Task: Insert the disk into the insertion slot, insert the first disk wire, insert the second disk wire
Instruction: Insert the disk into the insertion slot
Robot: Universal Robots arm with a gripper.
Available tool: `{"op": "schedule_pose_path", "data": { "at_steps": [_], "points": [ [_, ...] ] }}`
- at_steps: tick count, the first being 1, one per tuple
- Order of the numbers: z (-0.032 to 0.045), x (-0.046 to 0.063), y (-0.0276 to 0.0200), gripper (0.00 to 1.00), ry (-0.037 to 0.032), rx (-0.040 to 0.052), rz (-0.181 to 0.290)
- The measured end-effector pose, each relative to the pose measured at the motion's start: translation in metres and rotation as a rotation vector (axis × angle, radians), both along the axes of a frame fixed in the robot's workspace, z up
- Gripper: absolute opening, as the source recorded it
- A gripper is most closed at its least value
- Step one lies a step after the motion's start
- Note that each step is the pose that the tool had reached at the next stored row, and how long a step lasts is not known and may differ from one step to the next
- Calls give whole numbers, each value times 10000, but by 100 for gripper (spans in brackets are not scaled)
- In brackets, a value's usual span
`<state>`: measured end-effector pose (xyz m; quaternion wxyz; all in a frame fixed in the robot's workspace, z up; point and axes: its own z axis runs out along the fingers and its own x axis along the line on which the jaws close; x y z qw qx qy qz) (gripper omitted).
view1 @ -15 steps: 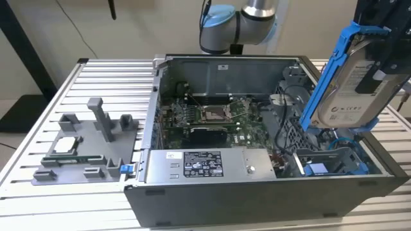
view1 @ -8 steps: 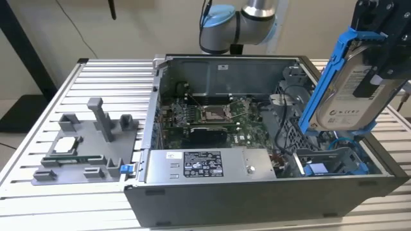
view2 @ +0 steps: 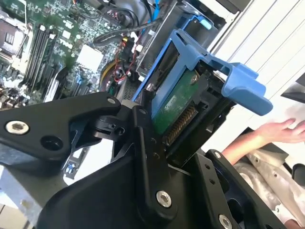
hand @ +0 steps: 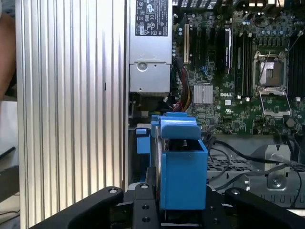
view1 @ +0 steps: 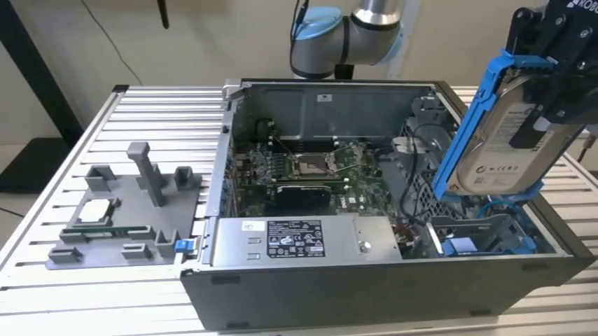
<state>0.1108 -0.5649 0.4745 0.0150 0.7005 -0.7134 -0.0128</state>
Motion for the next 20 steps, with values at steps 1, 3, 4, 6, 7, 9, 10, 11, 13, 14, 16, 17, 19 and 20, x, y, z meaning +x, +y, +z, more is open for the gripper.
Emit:
{"op": "schedule_pose_path", "data": {
  "at_steps": [1,3,4,6,7,9,10,11,13,14,16,17,19,20],
  "points": [
    [-5,0,0,0,0,-2,0],
    [-16,0,0,0,0,-5,0],
    [-21,0,0,0,0,-6,0],
    [-32,0,0,0,0,-9,0],
    [-38,0,0,0,0,-11,0],
    [-48,0,0,0,0,-14,0],
    [-53,0,0,0,0,-15,0],
    [-58,0,0,0,0,-16,0],
    [-73,0,0,0,0,-15,0],
    [-82,0,0,0,0,-15,0],
    [-102,0,0,0,0,-15,0],
    [-112,0,0,0,0,-14,0],
    [-131,0,0,0,0,-15,-1],
    [-138,2,-1,0,0,-14,0]
  ]
}}
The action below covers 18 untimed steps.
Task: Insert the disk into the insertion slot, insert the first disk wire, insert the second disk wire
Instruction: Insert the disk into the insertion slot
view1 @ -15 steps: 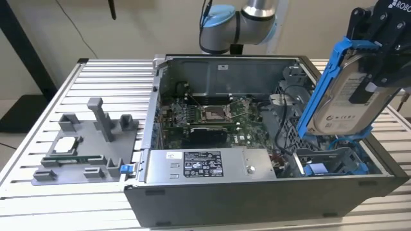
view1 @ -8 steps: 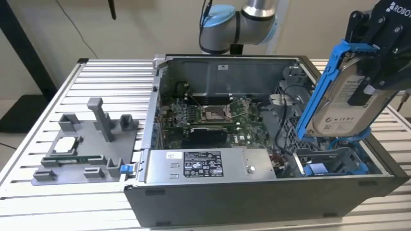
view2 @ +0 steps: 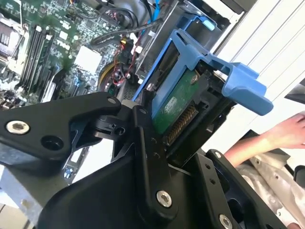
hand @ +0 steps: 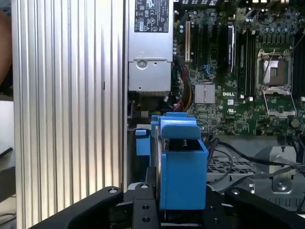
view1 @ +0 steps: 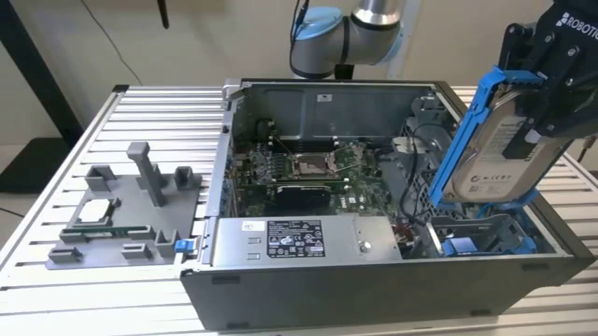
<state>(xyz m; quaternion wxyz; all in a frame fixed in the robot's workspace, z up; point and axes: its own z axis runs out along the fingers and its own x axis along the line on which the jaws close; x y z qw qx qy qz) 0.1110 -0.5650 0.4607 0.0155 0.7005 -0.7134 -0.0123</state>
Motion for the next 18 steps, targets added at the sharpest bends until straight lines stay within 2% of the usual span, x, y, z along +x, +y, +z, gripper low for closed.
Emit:
{"op": "schedule_pose_path", "data": {
  "at_steps": [3,7,11,14,18],
  "points": [
    [-17,17,-14,0,1,-2,0],
    [-48,57,-60,0,12,11,-2],
    [-95,90,-106,0,19,81,-3],
    [-123,123,-115,0,22,133,-3],
    [-137,148,-115,0,23,133,-3]
  ]
}}
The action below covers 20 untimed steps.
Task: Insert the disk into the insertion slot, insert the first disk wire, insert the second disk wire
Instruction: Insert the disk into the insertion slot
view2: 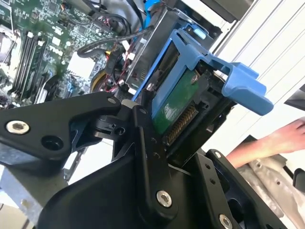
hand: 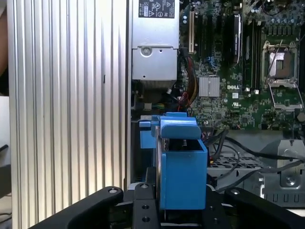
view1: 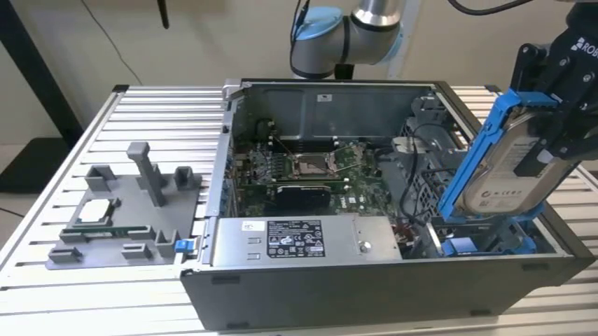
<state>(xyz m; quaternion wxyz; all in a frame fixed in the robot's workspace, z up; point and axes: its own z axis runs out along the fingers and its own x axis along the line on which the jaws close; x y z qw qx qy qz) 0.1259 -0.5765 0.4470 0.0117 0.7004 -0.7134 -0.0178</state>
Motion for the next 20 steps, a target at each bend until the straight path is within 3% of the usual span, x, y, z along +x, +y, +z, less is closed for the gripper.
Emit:
{"op": "schedule_pose_path", "data": {
  "at_steps": [7,20],
  "points": [
    [-4,2,0,0,0,3,0],
    [-76,4,0,0,0,3,0]
  ]
}}
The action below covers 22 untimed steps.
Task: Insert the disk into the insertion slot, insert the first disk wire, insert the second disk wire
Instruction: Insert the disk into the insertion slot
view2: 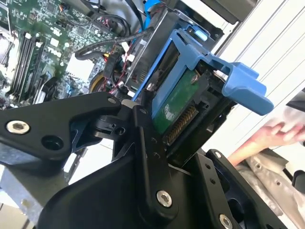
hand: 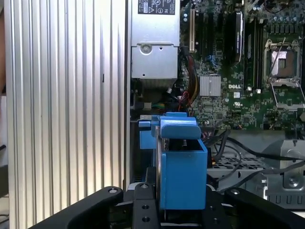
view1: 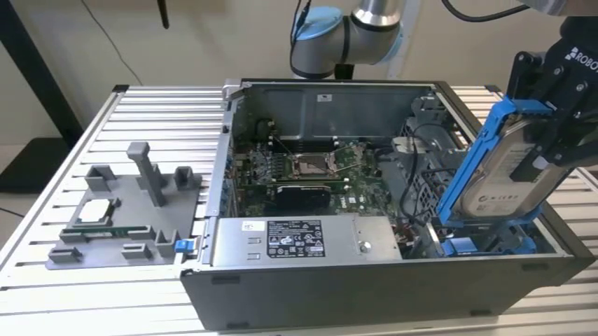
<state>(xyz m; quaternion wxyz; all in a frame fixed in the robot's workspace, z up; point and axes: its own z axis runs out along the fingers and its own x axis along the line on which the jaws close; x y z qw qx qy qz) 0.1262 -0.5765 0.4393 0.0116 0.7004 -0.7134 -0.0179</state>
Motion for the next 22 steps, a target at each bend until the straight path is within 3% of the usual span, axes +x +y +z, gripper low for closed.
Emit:
{"op": "schedule_pose_path", "data": {
  "at_steps": [9,22],
  "points": [
    [-28,0,0,0,0,-1,0],
    [-180,78,-3,0,15,38,-8]
  ]
}}
